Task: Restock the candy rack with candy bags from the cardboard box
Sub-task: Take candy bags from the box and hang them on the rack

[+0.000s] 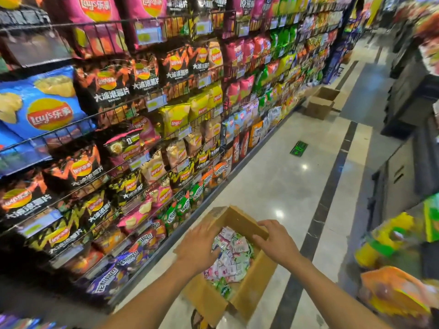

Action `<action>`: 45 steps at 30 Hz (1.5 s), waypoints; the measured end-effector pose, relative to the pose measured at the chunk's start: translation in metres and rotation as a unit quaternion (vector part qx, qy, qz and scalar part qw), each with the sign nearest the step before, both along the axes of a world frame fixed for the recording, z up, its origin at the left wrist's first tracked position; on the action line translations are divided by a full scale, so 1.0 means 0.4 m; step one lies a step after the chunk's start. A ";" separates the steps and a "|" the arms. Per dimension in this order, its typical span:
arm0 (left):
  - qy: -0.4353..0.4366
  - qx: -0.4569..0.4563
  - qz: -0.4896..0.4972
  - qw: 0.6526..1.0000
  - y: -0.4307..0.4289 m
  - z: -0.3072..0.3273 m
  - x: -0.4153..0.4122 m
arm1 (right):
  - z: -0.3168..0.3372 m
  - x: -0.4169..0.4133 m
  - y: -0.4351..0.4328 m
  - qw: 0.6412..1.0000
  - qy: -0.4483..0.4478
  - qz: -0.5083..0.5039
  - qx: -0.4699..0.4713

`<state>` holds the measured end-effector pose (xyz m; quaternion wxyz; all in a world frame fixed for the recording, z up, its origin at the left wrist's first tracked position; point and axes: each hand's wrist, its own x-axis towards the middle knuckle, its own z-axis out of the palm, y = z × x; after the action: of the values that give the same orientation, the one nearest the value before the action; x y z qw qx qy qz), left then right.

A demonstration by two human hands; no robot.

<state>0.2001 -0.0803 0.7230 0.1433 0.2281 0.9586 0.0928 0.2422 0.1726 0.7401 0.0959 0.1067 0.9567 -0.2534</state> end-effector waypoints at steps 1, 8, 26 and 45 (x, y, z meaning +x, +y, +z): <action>-0.008 0.001 0.001 1.000 0.007 -0.017 -0.036 | -0.012 -0.037 0.009 1.000 -0.009 0.004 0.003; -0.067 -0.001 0.011 0.998 0.037 -0.129 -0.279 | -0.113 -0.273 0.056 0.998 -0.065 -0.006 -0.011; -0.199 -0.066 0.088 0.974 0.121 -0.750 -0.460 | -0.779 -0.578 0.158 0.965 -0.250 0.075 -0.037; -0.294 -0.149 0.064 0.942 0.138 -1.583 -0.494 | -1.561 -0.615 0.179 0.932 -0.331 0.132 -0.065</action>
<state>0.0027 -0.0251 0.0897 0.4445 0.1048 0.8894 0.0204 -0.0038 0.2441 0.1157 0.4469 0.0505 0.8575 -0.2499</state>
